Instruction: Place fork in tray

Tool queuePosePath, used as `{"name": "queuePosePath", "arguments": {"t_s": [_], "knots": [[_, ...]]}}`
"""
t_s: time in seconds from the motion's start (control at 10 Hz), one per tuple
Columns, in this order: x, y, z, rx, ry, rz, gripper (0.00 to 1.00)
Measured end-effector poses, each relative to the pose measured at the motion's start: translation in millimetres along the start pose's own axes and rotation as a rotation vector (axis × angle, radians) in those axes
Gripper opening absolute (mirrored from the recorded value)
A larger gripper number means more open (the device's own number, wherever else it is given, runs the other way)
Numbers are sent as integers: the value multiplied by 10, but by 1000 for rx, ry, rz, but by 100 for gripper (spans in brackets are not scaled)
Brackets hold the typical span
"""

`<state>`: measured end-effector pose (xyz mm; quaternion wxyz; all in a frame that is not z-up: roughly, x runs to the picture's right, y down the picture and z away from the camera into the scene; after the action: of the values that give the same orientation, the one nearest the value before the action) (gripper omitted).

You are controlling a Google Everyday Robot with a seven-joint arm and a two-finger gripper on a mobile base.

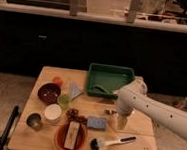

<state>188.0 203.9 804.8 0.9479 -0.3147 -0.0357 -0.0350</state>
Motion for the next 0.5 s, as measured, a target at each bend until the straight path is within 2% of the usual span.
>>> {"name": "queuePosePath", "arguments": {"t_s": [0.3, 0.5], "knots": [[16, -102, 65, 26, -61, -48, 80], [46, -166, 127, 41, -85, -70, 80]]}}
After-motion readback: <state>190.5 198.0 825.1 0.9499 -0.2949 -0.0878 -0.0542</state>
